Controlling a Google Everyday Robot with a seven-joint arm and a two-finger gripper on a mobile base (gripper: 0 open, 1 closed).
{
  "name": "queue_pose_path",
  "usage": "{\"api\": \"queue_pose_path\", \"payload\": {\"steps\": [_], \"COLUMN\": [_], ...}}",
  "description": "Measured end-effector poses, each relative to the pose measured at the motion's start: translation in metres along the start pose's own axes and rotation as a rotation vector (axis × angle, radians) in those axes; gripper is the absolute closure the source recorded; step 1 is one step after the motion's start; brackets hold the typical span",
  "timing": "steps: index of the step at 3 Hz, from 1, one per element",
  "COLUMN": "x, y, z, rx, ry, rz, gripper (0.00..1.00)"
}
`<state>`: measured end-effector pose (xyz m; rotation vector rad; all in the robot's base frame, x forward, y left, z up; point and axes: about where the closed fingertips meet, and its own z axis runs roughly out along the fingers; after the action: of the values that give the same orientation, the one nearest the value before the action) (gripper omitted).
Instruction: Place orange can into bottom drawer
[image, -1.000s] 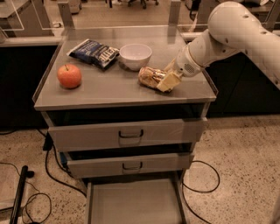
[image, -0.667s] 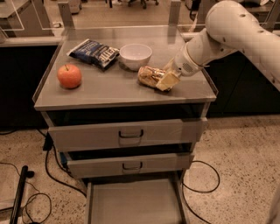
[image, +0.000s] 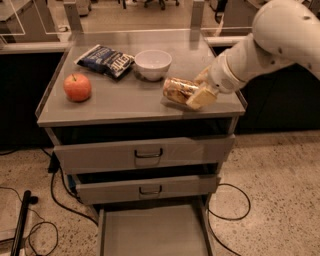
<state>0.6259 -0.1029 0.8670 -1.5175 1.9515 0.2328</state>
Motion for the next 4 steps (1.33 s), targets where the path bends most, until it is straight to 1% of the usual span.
{"api": "queue_pose_path", "payload": {"steps": [1,2,3,4], "x": [0.006,0.015,0.029,0.050], "y": [0.037,0.074,0.114,0.161], "z": [-0.031,-0.052,-0.063,-0.055], "rx": [0.036,0.059,0.075,0.061], "ry": [-0.025,-0.043,-0.048,-0.033], "rz": [-0.030,-0.048,-0.046,-0.014], "gripper": [1.00,1.00,1.00,1.00]}}
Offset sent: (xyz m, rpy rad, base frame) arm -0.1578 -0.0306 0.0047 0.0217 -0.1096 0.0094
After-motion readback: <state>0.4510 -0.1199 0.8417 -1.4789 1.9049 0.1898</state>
